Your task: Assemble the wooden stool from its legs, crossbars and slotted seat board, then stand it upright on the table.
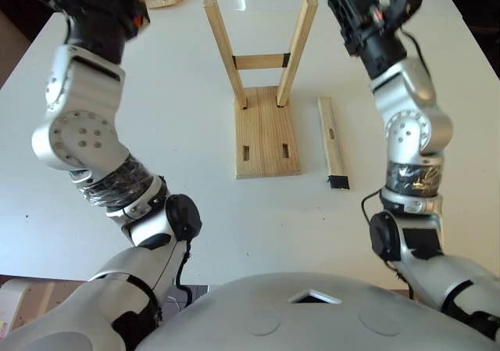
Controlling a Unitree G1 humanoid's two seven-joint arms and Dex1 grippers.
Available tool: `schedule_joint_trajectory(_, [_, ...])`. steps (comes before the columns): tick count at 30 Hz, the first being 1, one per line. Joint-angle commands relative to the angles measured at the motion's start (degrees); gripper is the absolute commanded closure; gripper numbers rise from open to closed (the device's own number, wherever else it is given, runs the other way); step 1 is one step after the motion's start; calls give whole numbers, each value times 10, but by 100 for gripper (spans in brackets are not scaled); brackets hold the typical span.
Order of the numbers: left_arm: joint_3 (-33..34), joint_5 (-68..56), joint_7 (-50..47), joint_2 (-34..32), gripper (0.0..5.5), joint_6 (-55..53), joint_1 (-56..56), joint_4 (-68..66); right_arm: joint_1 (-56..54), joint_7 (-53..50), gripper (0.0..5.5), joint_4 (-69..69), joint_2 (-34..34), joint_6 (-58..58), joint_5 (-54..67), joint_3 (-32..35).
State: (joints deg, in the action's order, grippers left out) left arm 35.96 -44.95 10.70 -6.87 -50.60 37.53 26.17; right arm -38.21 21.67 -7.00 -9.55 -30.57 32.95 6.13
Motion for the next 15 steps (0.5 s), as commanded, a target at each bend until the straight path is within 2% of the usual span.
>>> schedule_joint_trajectory(1, [-43, -131, 203, -71, 348, 9, -62, 49, -130, 131, 290, -26, -71, -110, 108, -12])
schedule_joint_trajectory(3, [-58, -148, 254, -95, 348, 13, -85, 45, -147, 176, 290, -5, -90, -135, 136, -8])
schedule_joint_trajectory(7, [-99, -175, 333, -139, 348, 23, -117, 37, -167, 283, 241, 39, -135, -224, 248, 26])
schedule_joint_trajectory(15, [-160, -208, 380, -181, 348, 37, -139, 35, -180, 337, 117, 65, -176, -288, 313, 46])
